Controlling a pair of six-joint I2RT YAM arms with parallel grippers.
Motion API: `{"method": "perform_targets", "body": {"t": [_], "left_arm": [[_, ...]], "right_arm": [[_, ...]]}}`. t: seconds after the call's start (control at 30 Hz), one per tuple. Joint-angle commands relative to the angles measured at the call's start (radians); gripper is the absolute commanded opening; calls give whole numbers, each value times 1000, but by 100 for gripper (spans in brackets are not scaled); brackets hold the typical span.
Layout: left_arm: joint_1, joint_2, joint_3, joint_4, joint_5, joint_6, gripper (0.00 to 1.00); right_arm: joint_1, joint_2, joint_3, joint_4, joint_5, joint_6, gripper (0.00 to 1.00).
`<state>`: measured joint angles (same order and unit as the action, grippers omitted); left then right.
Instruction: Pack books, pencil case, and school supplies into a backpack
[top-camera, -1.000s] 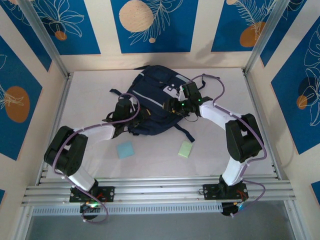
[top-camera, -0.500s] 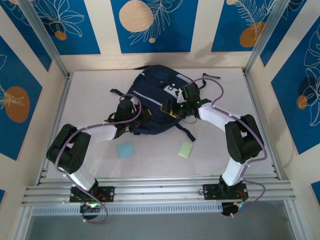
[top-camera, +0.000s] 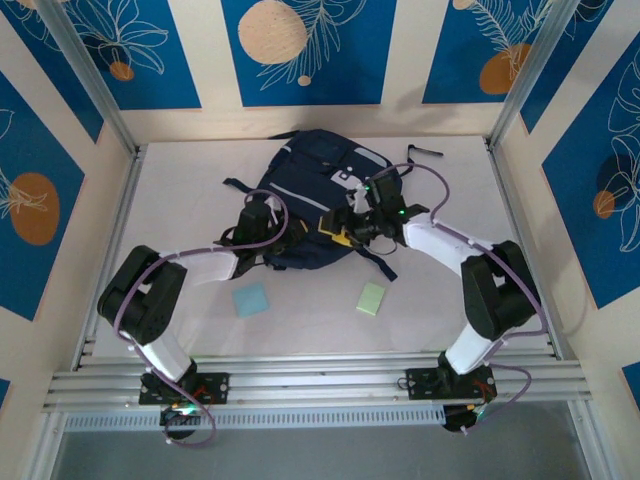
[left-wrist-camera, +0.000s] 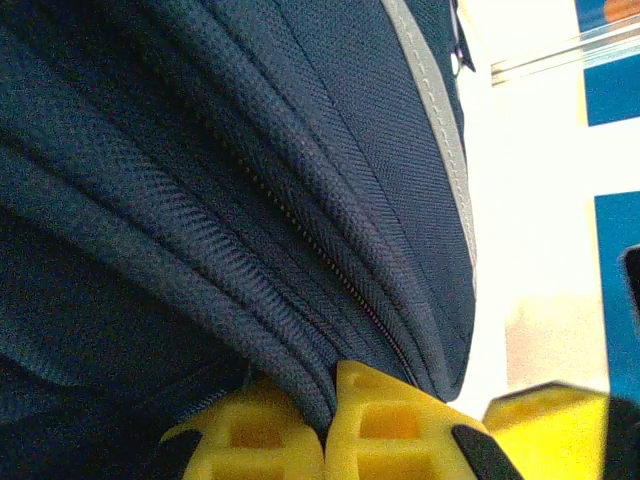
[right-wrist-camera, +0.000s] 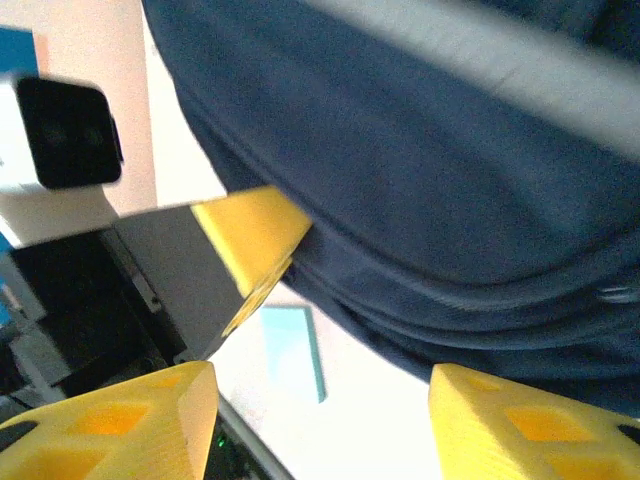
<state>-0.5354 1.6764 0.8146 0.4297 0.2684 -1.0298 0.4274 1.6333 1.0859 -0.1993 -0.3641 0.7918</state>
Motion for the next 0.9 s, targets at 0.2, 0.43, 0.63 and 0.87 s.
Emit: {"method": "perform_targets", "body": {"t": [0.2, 0.43, 0.63, 0.87], "left_arm": [[-21, -57, 40, -88, 44, 102, 0], [-21, -67, 52, -118, 50, 121, 0], [-21, -76, 52, -143, 55, 135, 0], [-3, -69, 56, -182, 48, 191, 0]], "right_arm": [[-97, 15, 84, -114, 188, -151, 49], [-104, 122, 126, -54, 247, -154, 49], [-108, 187, 151, 9, 252, -125, 50], [-116, 186, 168, 40, 163, -83, 0]]}}
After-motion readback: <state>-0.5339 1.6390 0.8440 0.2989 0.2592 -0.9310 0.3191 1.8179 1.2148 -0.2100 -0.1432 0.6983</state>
